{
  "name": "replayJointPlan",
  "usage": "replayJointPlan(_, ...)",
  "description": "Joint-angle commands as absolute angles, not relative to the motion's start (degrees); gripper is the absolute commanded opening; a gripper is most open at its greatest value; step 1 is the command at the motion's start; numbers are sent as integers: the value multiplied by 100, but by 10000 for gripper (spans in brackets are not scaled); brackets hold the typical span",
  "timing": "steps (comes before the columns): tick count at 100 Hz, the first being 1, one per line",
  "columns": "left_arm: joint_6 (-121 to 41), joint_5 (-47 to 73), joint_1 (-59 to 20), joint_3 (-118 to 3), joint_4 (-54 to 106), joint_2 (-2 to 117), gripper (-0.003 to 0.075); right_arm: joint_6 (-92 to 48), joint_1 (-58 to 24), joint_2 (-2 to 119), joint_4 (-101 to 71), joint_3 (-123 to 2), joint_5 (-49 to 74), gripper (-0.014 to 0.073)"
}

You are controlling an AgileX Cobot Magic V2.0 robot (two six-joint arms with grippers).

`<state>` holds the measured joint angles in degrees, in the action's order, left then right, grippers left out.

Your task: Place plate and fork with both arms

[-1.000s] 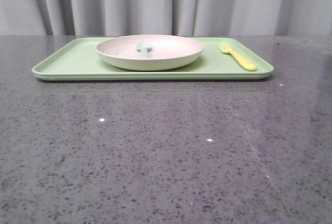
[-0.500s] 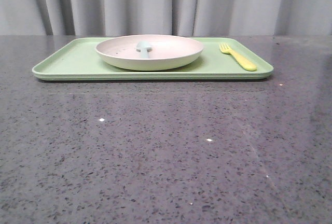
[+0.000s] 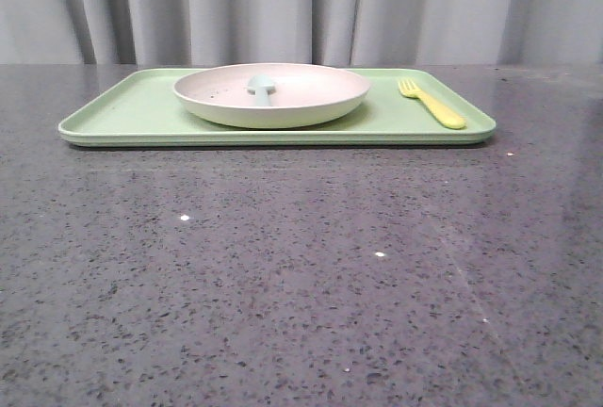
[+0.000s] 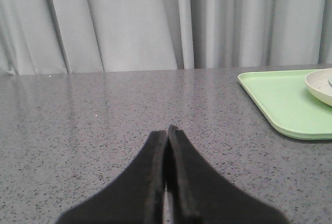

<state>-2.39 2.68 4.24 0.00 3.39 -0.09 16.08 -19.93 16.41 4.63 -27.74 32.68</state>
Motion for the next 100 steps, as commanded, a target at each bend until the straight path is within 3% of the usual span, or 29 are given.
replayJointPlan(1,-220,-187,434,74,381,-202,-20,1547,-1953,1677,720,-2910,2832,-66)
replayJointPlan(22,-220,-187,434,74,381,-202,-20,1547,-1560,1677,799,-2689,2403,-66)
replayJointPlan(55,-220,-187,434,74,381,-202,-20,945,-833,1659,394,-1343,-138,-66)
replayJointPlan(100,-220,-187,434,74,381,-202,-20,852,-129,417,141,-181,-187,-66)
